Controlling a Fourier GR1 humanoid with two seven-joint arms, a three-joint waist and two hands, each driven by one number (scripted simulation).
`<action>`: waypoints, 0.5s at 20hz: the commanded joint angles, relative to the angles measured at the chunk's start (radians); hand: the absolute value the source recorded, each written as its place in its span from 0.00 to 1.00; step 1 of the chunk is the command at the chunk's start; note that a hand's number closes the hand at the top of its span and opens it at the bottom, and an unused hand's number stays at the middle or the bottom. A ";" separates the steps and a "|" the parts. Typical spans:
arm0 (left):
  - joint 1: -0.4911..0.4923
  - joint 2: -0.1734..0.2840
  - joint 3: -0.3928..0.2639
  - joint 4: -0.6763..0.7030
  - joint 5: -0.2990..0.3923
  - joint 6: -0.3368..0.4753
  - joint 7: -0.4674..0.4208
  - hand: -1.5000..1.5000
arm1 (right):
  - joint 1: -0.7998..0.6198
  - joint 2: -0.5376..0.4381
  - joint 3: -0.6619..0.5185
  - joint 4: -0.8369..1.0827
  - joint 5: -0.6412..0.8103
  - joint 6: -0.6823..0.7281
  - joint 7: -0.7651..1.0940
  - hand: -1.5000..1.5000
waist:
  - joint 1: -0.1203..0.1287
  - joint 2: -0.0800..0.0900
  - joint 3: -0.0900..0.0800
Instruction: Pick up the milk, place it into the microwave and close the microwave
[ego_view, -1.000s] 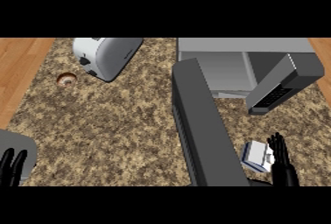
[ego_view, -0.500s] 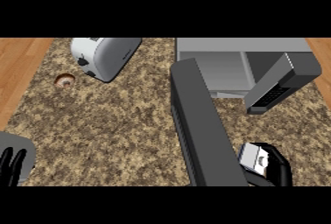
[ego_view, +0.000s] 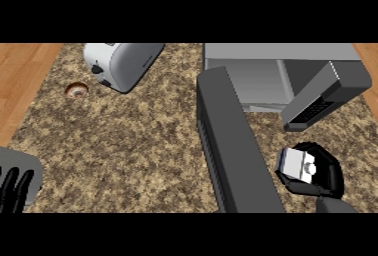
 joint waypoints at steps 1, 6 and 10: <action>-0.014 0.008 0.018 0.026 0.016 -0.018 -0.017 0.00 | -0.098 -0.133 0.011 0.066 -0.014 0.229 0.013 1.00 | 0.007 0.002 0.000; -0.015 -0.012 0.012 -0.013 0.036 0.002 0.024 0.00 | -0.169 -0.139 0.035 0.118 -0.027 0.319 0.014 1.00 | 0.001 0.001 0.001; 0.019 -0.021 0.017 0.035 0.012 -0.023 -0.039 0.00 | -0.213 -0.077 0.071 -0.006 -0.059 0.275 0.143 1.00 | -0.007 -0.004 -0.001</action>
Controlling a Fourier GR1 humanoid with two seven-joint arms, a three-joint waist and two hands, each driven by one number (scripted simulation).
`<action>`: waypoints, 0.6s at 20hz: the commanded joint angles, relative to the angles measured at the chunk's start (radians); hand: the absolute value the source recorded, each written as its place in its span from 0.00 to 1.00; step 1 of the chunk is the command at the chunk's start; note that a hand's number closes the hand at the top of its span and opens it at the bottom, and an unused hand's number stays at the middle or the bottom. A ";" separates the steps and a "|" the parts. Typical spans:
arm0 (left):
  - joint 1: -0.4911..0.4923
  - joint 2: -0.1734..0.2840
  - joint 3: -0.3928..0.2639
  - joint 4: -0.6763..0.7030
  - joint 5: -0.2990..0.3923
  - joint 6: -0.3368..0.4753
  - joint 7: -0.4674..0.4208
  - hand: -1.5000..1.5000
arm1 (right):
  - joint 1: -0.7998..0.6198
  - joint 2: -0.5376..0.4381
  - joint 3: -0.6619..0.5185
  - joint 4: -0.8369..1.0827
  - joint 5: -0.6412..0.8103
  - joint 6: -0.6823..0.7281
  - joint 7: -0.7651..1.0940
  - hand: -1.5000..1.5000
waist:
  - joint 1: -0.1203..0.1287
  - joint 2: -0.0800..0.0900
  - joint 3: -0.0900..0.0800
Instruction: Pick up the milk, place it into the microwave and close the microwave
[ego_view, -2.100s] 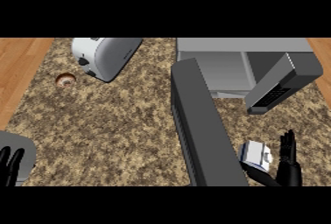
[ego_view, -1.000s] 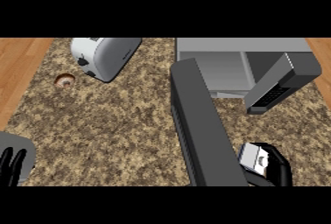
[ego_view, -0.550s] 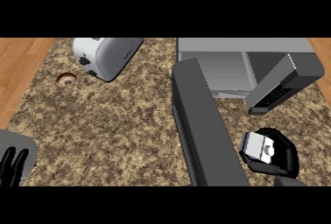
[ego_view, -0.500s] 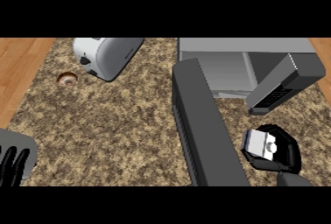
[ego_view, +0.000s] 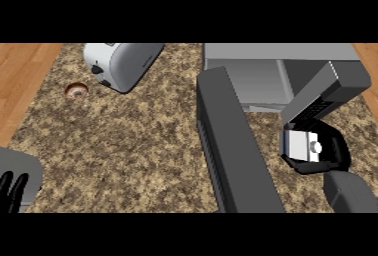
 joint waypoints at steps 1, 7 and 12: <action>0.027 -0.002 0.016 -0.004 0.013 -0.024 -0.012 0.00 | -0.017 0.011 0.035 -0.109 -0.013 0.071 0.050 1.00 | -0.009 -0.004 -0.001; 0.009 -0.008 0.024 -0.014 0.009 -0.009 0.032 0.00 | -0.015 0.085 0.097 -0.289 0.067 -0.132 0.170 1.00 | -0.013 -0.004 -0.001; 0.050 -0.018 0.026 0.064 -0.013 -0.042 -0.082 0.00 | -0.161 0.082 0.067 -0.162 0.105 -0.176 0.232 1.00 | -0.002 -0.001 -0.001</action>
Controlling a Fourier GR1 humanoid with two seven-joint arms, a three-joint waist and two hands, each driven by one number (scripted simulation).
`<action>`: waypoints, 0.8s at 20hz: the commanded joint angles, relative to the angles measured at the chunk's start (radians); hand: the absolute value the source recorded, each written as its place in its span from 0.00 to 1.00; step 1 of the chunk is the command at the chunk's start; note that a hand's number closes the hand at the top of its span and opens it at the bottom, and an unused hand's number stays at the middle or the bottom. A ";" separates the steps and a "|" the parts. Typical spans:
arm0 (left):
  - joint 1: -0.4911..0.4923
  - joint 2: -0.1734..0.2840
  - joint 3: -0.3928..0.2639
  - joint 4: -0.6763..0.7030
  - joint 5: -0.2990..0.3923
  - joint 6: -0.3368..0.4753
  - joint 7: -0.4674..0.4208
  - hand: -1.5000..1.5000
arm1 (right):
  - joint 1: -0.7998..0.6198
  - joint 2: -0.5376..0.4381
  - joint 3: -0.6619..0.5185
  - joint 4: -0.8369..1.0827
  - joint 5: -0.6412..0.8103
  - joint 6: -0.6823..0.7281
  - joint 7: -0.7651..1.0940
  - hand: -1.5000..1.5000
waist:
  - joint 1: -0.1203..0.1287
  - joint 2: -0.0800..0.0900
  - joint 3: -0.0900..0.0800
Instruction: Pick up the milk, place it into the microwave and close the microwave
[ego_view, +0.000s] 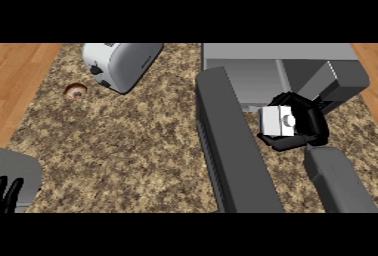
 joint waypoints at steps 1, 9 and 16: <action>-0.142 -0.013 -0.023 0.056 -0.058 0.066 0.046 0.00 | -0.119 0.043 0.001 0.117 0.052 -0.064 0.005 1.00 | 0.000 0.005 0.001; -0.019 0.020 0.053 0.028 0.040 -0.045 0.026 0.00 | -0.382 0.005 -0.066 0.425 0.084 -0.063 0.014 1.00 | 0.026 0.010 0.001; -0.112 0.059 0.108 0.120 0.079 -0.075 -0.004 0.00 | -0.564 0.040 -0.090 0.630 0.123 -0.132 -0.032 1.00 | 0.046 0.021 0.002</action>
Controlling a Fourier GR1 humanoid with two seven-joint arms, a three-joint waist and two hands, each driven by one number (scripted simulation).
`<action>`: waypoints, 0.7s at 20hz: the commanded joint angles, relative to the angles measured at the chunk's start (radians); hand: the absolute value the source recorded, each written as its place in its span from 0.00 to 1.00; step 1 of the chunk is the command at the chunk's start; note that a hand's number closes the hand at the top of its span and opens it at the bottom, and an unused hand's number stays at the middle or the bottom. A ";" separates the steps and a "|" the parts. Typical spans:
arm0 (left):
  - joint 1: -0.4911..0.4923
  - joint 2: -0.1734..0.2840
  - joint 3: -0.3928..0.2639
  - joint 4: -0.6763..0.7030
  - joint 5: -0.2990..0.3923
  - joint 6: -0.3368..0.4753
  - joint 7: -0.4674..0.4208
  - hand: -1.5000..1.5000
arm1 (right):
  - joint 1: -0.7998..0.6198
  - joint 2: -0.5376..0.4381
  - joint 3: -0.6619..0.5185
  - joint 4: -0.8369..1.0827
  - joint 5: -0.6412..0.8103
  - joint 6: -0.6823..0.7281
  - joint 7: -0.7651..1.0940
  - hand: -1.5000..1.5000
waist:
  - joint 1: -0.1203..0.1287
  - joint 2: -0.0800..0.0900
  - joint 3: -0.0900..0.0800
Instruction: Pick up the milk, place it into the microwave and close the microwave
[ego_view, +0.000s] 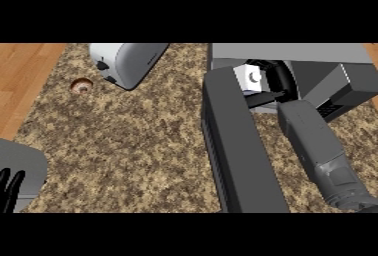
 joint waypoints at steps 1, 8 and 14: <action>-0.065 0.021 0.003 0.029 0.002 0.002 0.029 0.00 | -0.088 0.018 -0.010 0.135 0.031 -0.037 -0.050 1.00 | 0.010 0.008 0.001; -0.075 0.005 -0.024 0.027 -0.017 -0.011 0.003 0.00 | -0.175 0.001 -0.030 0.207 0.054 -0.140 -0.084 1.00 | 0.055 0.027 0.002; -0.101 0.012 -0.036 0.013 -0.012 -0.016 0.015 0.00 | -0.231 -0.019 -0.022 0.259 0.087 -0.226 -0.058 1.00 | 0.081 0.038 0.002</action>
